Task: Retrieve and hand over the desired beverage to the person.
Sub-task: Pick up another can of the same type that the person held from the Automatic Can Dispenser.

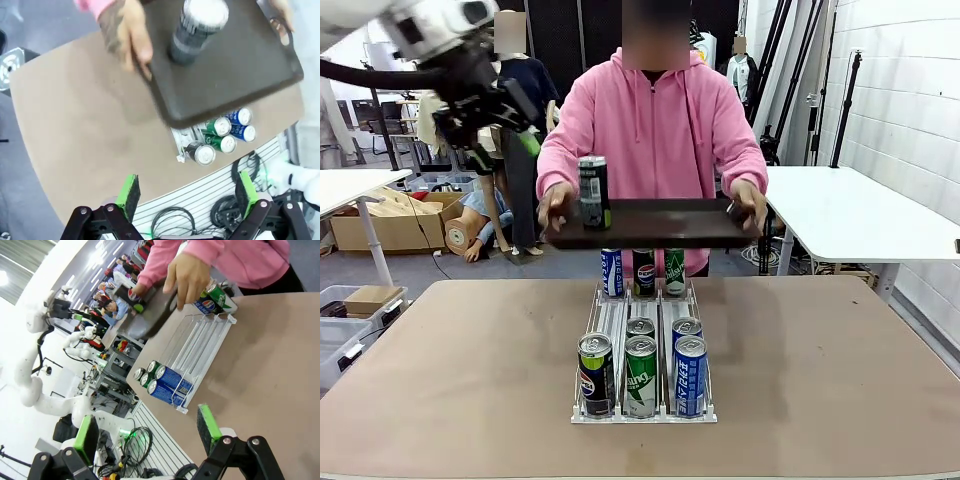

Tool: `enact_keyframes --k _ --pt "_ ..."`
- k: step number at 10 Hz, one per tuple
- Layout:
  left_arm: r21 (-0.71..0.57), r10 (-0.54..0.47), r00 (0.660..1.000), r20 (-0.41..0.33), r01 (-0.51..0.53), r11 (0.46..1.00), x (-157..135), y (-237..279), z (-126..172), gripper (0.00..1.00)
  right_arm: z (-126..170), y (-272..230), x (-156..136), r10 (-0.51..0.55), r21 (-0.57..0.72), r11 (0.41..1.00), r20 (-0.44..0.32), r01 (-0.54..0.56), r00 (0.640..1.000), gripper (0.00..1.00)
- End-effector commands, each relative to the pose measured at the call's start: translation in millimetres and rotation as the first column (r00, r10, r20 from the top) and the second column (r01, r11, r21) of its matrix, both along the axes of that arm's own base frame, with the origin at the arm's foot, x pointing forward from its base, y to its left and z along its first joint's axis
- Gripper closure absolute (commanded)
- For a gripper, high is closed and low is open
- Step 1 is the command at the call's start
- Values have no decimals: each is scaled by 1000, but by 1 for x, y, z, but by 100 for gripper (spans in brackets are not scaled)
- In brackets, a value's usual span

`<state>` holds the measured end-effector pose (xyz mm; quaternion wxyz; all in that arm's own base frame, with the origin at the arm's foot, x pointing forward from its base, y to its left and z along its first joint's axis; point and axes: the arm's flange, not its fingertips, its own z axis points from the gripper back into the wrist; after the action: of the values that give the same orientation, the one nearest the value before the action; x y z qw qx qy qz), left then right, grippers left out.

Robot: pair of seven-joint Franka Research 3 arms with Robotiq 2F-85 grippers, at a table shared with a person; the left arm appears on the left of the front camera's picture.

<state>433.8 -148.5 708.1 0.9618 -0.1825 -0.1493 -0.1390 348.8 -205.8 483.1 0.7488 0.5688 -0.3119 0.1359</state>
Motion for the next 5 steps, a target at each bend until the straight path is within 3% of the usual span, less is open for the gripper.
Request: enact_keyframes --k 1,5 --pt "-144 25 999 21 -22 989 -26 54 -4 0 0 2 -1 0 18 1000 18 0 1000 0" --pt "-389 -1 1000 -23 -8 921 -42 145 -29 0 0 2 -1 0 18 1000 18 0 1000 0"
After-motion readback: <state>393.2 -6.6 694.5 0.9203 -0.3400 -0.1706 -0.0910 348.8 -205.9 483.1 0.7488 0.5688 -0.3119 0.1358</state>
